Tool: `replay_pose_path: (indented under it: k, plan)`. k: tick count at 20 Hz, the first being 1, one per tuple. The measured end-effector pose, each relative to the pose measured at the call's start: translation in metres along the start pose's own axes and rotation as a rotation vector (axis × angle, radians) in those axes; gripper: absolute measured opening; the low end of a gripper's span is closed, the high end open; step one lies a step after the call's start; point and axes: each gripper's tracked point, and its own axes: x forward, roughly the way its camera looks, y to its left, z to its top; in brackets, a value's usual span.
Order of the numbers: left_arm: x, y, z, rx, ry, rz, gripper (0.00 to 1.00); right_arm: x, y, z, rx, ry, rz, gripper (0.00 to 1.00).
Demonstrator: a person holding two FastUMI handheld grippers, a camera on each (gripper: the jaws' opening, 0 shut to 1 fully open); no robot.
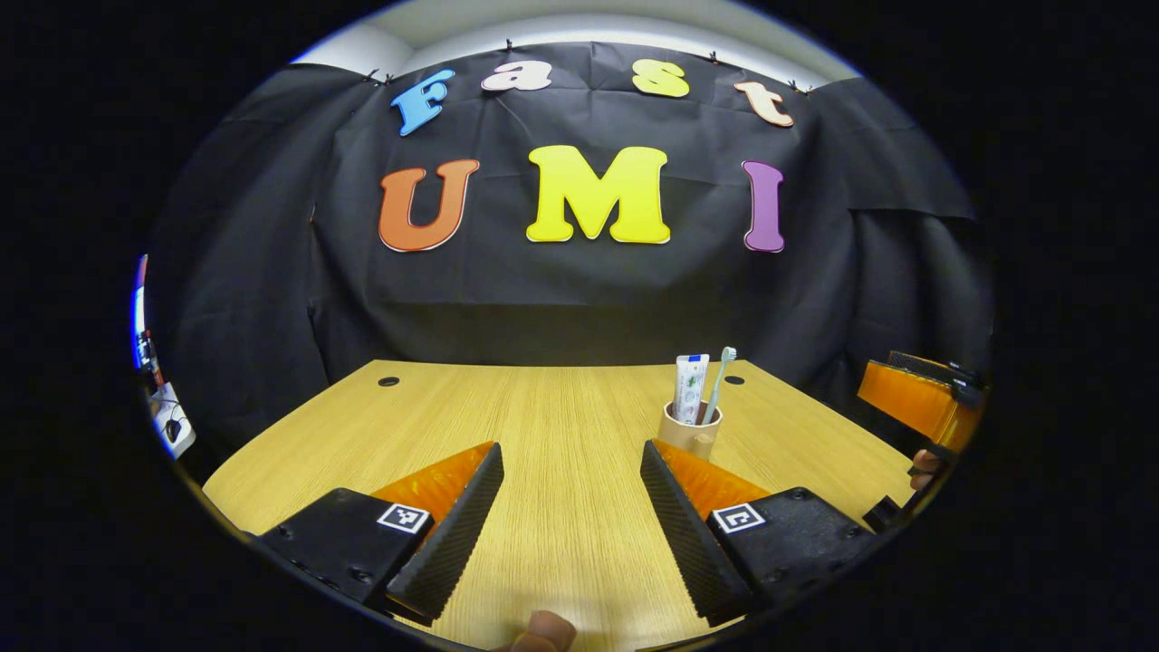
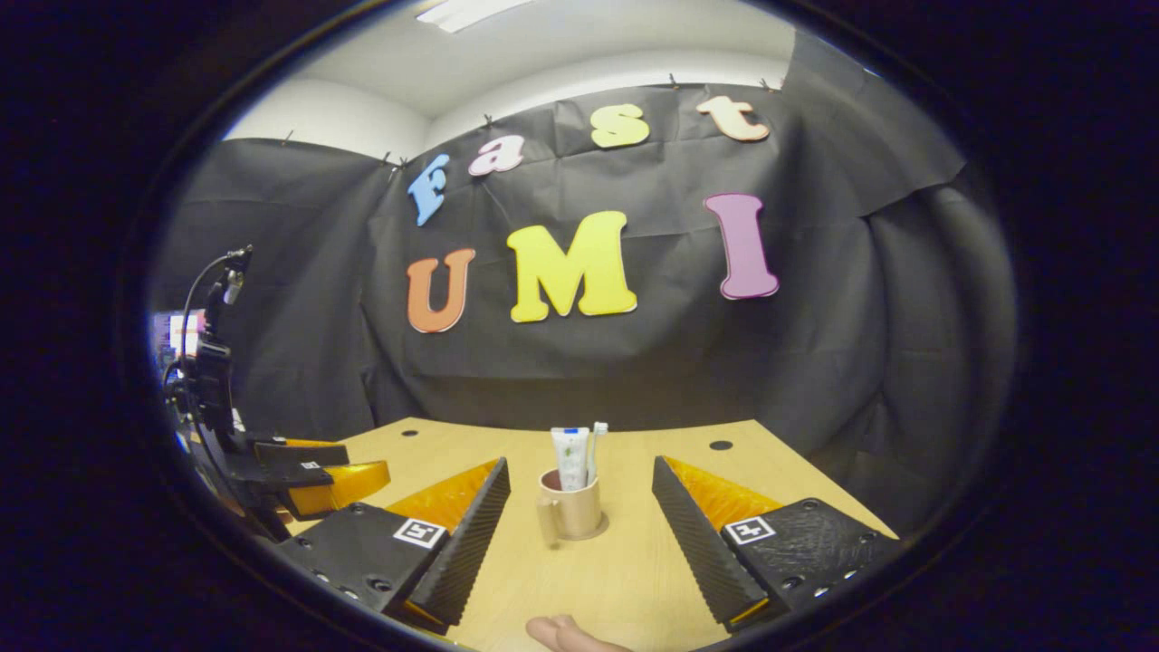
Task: Put the toothbrush and toothpaste on the desktop into the cup, then pick up the cup and place it on the coaster on the desktop.
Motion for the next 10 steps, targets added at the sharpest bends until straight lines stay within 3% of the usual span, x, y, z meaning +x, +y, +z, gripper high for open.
replay_pose_path:
  k: [4,6,10]
  plan:
    - [-0.0065,0.0018,0.0122,0.037,-0.081,0.023,0.97,0.0005,-0.0036,-0.0002,-0.026,-0.009,-0.036,0.94]
    - [-0.0071,0.0038,0.0100,0.023,-0.081,0.026,1.00,0.0007,-0.0048,-0.0007,-0.014,-0.004,-0.030,0.96]
    - [-0.0021,0.0048,0.0060,-0.007,-0.080,0.020,0.97,0.0032,-0.0101,-0.0016,-0.014,0.001,-0.035,0.96]
